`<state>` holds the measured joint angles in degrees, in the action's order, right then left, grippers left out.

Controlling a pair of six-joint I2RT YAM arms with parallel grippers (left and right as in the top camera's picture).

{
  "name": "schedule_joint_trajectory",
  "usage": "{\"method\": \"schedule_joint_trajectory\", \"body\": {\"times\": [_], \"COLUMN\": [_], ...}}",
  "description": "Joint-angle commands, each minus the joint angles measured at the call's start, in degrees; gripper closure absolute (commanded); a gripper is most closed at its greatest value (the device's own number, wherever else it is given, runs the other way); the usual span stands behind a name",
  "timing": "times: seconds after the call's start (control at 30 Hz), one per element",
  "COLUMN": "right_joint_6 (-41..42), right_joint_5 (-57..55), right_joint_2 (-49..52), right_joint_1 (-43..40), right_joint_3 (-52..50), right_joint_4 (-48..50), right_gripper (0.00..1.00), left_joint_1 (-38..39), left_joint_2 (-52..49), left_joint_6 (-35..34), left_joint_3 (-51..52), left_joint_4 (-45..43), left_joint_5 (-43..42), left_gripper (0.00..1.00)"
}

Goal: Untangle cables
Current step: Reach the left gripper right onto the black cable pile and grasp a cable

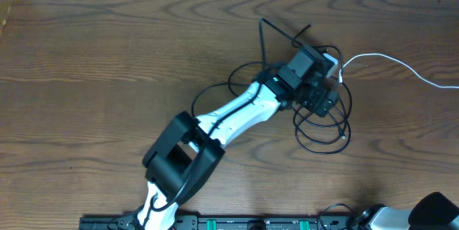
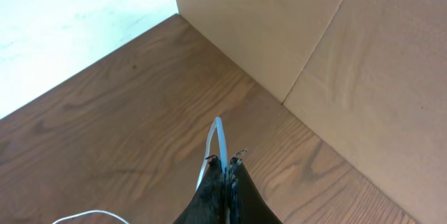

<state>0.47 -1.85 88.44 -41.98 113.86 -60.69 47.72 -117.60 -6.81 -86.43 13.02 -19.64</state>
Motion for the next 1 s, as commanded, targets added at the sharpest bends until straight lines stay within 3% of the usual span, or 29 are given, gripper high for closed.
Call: {"method": "schedule_joint_trajectory", "body": {"times": [0.0,0.37,0.63,0.77,0.97], "right_joint_6": [0.76,0.76,0.76,0.76,0.76], "right_joint_5": [0.35,0.35,0.55,0.55,0.57], "right_joint_2": [0.07,0.07,0.07,0.07,0.07], "right_joint_1": [0.46,0.46,0.46,0.46,0.46], "right_joint_3": [-0.22,-0.22,-0.22,-0.22,-0.22], "right_joint_4": [0.26,0.31,0.26,0.22,0.22], "right_gripper": [0.99,0.99,0.99,0.99,0.99], "left_joint_1": [3.02,4.11,4.07,4.11,4.44], "left_joint_2": [-1.22,-8.31,-8.76,-8.79,-9.94], "left_joint_6": [6.03,6.64,7.87,7.87,7.87], "left_joint_3": [-1.95,-1.95,-1.92,-1.92,-1.88], "left_joint_4": [0.20,-2.29,-3.39,-2.56,-2.32], "left_joint_5": [0.39,1.99,7.69,6.97,5.11], "left_gripper": [0.02,0.02,0.01,0.19,0.22]}}
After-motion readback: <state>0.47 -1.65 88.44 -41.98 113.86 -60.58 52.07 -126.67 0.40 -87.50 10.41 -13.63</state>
